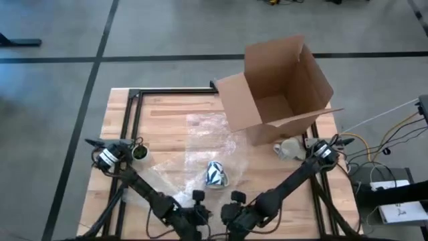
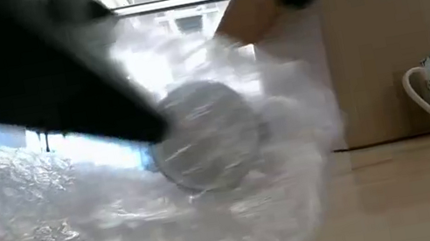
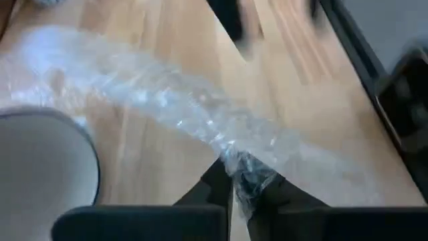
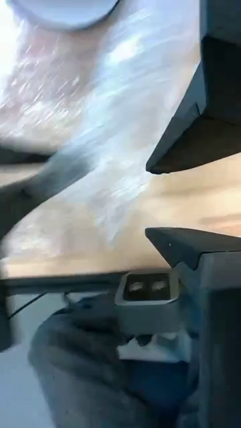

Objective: Wrap mug
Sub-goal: Wrap the blue mug with the right bubble wrap

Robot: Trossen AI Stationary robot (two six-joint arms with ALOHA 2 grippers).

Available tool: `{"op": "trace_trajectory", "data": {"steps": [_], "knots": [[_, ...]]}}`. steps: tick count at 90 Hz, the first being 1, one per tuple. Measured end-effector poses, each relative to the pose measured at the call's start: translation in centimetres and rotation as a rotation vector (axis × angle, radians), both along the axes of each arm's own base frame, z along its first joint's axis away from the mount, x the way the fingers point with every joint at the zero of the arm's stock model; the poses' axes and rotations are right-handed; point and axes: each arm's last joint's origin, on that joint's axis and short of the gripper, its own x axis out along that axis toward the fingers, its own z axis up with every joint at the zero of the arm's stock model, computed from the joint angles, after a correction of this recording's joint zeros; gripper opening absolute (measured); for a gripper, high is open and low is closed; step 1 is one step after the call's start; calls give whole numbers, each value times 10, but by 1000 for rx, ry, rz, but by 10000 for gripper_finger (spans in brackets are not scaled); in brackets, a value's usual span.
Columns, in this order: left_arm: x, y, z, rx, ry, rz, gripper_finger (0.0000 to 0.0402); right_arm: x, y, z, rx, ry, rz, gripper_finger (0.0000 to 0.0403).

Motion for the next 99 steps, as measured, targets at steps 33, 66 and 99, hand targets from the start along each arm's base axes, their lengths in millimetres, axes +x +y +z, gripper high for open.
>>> {"op": "trace_trajectory", "data": {"steps": [33,66,99], "knots": [[-34,2,12,5,106,1,1,-15,-35,-9,-210,235,-107,134],[-48,-5,21,-79,183,-87,0,22,-104,-8,-353,249,-25,95],[-50,-5,23,-72,185,-102,0,47,-145,-3,-344,203,-3,68]]}}
